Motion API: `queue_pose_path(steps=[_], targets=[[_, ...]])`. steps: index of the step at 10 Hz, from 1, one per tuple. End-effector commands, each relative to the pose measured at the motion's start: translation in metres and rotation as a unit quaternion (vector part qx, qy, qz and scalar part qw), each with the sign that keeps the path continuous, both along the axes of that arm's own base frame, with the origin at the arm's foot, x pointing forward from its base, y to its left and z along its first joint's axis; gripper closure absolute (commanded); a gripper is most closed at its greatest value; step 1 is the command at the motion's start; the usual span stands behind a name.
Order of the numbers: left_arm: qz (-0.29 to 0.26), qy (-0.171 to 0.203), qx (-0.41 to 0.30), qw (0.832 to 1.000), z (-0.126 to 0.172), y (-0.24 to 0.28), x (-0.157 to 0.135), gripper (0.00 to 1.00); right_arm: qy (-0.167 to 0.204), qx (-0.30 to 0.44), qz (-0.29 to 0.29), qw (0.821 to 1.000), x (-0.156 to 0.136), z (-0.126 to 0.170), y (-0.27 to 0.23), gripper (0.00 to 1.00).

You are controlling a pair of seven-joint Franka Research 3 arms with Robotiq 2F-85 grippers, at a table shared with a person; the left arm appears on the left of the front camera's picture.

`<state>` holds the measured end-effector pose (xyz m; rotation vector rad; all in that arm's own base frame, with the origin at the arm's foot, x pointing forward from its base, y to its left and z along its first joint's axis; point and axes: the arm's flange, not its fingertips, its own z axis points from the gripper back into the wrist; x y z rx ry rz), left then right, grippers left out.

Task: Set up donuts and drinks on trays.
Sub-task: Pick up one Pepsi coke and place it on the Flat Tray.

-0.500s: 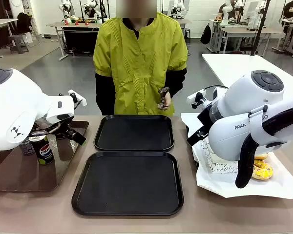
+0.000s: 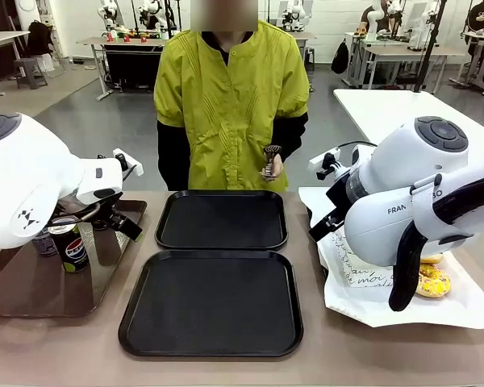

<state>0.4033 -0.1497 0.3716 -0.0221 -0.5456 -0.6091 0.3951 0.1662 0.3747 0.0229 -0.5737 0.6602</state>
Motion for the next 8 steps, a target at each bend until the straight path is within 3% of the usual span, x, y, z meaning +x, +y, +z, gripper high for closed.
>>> queue_pose_path(steps=[1, 7, 8], targets=[[0.0, 0.0, 0.0, 1.0, 0.0, 0.0, 0.0, 0.0, 0.0, 0.0, 0.0, 1.0, 0.0, 0.0, 0.0, 0.0], [0.0, 0.0, 0.0, 1.0, 0.0, 0.0, 0.0, 0.0, 0.0, 0.0, 0.0, 1.0, 0.0, 0.0, 0.0, 0.0], [-0.012, 0.006, 0.024, 1.0, 0.011, 0.0, -0.025, 0.0, 0.011, -0.025, -0.014, 1.0, -0.025, 0.01, -0.002, 0.0]])
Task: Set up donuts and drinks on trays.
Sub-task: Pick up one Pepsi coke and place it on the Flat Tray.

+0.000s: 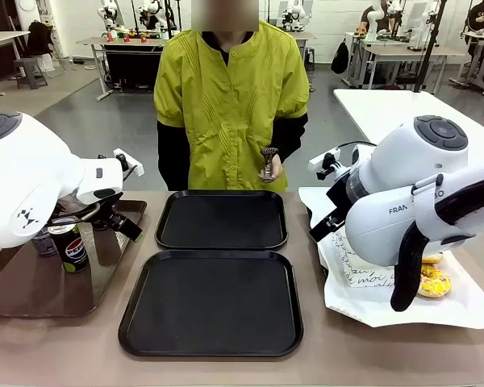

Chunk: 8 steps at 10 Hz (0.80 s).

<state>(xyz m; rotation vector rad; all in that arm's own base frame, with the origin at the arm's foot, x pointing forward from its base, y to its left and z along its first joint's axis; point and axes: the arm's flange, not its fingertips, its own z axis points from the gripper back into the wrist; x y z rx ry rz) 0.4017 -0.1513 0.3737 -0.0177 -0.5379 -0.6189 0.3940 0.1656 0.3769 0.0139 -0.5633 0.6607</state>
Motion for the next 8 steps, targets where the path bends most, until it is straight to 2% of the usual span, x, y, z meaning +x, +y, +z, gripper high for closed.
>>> queue_pose_path(steps=[1, 3, 6, 7, 8], targets=[[-0.022, 0.014, 0.038, 0.999, 0.02, 0.006, -0.057, 0.0, 0.019, -0.04, -0.006, 0.999, -0.056, 0.017, -0.007, 0.0], [-0.058, 0.064, 0.058, 0.995, 0.04, 0.013, -0.119, 0.0, 0.059, -0.068, -0.013, 0.996, -0.124, 0.036, -0.029, 0.0], [-0.075, 0.116, 0.058, 0.989, 0.048, 0.023, -0.174, 0.0, 0.103, -0.08, 0.005, 0.992, -0.203, 0.039, -0.045, 0.0], [-0.076, 0.125, 0.053, 0.988, 0.048, 0.026, -0.186, 0.0, 0.113, -0.077, 0.007, 0.991, -0.216, 0.033, -0.05, 0.0], [-0.071, 0.115, 0.049, 0.99, 0.045, 0.027, -0.183, 0.0, 0.107, -0.078, 0.001, 0.991, -0.21, 0.031, -0.055, 0.0]])
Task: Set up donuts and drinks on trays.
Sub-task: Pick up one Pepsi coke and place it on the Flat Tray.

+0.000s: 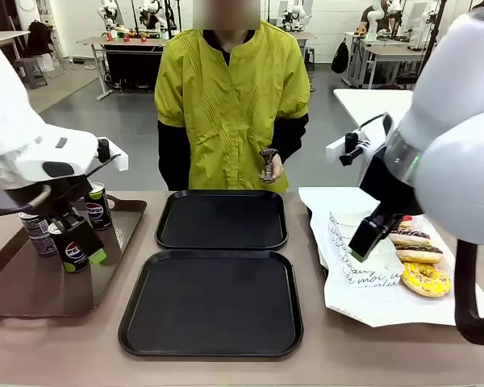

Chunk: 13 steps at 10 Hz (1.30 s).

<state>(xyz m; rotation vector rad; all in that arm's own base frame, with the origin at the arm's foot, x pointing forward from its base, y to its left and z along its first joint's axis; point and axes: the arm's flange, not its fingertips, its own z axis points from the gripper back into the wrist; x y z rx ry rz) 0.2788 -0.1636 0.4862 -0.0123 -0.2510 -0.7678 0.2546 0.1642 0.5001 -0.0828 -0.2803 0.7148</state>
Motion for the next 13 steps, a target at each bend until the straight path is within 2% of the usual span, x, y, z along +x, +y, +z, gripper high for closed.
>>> queue_pose_path(steps=[1, 6, 7, 8, 9, 11, 13], targets=[[-0.001, -0.003, 0.004, 1.0, -0.01, -0.004, 0.011, 0.0, -0.005, 0.0, -0.002, 1.0, 0.017, -0.011, 0.003, 0.0], [0.001, 0.005, 0.003, 1.0, -0.008, -0.002, 0.006, 0.0, 0.0, 0.0, -0.001, 1.0, 0.01, -0.008, 0.002, 0.0], [0.051, 0.032, -0.127, 0.99, -0.007, 0.018, 0.012, 0.0, 0.036, 0.157, -0.028, 0.986, 0.016, -0.011, -0.029, 0.0], [0.085, 0.051, -0.222, 0.97, -0.005, 0.041, 0.014, 0.0, 0.055, 0.264, -0.07, 0.96, 0.014, -0.016, -0.06, 0.0], [0.112, 0.072, -0.311, 0.941, -0.004, 0.066, 0.014, 0.0, 0.069, 0.348, -0.09, 0.931, 0.009, -0.022, -0.09, 0.0], [0.164, 0.111, -0.454, 0.869, -0.017, 0.121, 0.008, 0.0, 0.096, 0.484, -0.114, 0.862, -0.005, -0.038, -0.149, 0.0], [0.199, 0.156, -0.526, 0.812, -0.033, 0.167, 0.002, 0.0, 0.131, 0.563, -0.132, 0.805, -0.004, -0.055, -0.196, 0.0]])
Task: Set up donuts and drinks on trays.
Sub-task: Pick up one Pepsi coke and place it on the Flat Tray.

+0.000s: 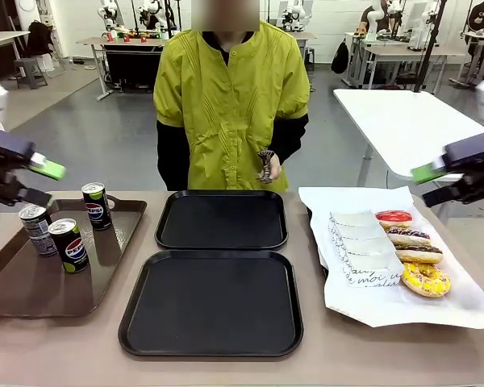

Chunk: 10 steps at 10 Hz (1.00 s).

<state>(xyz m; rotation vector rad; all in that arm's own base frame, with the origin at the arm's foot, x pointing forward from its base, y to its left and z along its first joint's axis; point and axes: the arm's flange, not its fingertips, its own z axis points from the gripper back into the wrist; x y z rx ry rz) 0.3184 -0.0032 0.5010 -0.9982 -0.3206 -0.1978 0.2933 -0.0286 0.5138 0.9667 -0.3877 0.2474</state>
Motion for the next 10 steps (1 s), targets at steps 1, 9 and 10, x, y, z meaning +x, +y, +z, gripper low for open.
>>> queue_pose_path(steps=[1, 9, 10], targets=[[0.038, 0.037, -0.071, 0.996, -0.053, 0.025, -0.04, 0.0, 0.035, 0.095, -0.021, 0.995, -0.041, -0.079, -0.025, 0.0], [0.061, 0.093, -0.113, 0.987, -0.093, 0.105, -0.061, 0.0, 0.055, 0.177, -0.051, 0.981, -0.06, -0.114, -0.115, 0.0], [0.047, 0.088, -0.095, 0.99, -0.086, 0.104, -0.066, 0.0, 0.073, 0.164, -0.059, 0.982, -0.044, -0.116, -0.135, 0.0]])
